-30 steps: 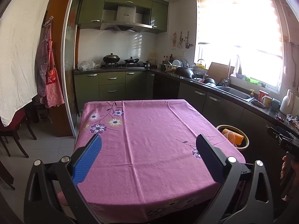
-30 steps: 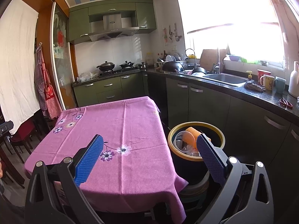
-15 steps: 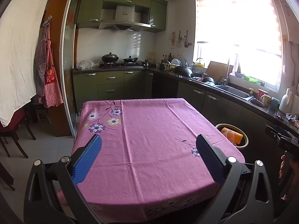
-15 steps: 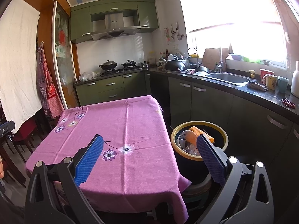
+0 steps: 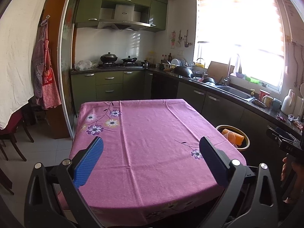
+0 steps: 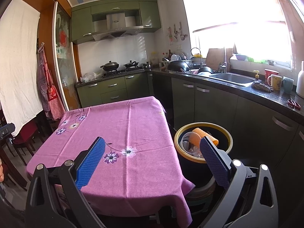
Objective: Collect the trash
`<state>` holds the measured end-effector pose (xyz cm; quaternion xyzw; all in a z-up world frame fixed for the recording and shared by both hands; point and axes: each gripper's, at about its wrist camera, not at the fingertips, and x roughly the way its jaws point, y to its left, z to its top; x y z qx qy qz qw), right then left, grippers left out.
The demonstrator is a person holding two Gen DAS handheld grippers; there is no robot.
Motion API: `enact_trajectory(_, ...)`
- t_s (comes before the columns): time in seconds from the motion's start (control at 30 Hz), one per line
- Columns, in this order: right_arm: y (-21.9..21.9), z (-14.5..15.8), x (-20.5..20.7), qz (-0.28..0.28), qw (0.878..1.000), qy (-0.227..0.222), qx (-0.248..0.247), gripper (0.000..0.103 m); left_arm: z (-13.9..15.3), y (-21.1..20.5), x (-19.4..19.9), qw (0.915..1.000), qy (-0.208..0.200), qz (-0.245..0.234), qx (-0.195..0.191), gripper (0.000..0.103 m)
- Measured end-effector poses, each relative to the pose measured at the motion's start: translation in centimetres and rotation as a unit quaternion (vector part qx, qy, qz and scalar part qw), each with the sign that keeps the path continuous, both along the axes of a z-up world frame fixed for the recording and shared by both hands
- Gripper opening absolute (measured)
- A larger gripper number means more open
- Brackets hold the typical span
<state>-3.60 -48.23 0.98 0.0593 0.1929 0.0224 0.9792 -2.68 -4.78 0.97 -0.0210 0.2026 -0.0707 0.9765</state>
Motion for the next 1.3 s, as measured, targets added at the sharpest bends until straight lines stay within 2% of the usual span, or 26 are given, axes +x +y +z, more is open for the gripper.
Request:
enact_trajectory(0.5,0.4,-0.3,0.2,0.002,1.000,0.002,0.000,0.098,-0.1,-0.4,0.1,1.0000,0.002,-0.004,0.004,0.096)
enact_trajectory(0.97,0.5,-0.7,0.5,0.004,1.000,0.007,0.002,0.098,-0.9,-0.5,0.8,0.9996,0.018,-0.016,-0.011,0.096)
enact_trajectory(1.13,0.6,-0.8,0.6,0.004,1.000,0.010,0.003,0.098,-0.9,-0.5,1.0,0.9998,0.010,-0.012,-0.012,0.096)
enact_trajectory(1.3,0.5,-1.0,0.8,0.004,1.000,0.013,0.003,0.098,-1.4,-0.3,1.6,0.9996,0.024,-0.010,-0.013,0.096)
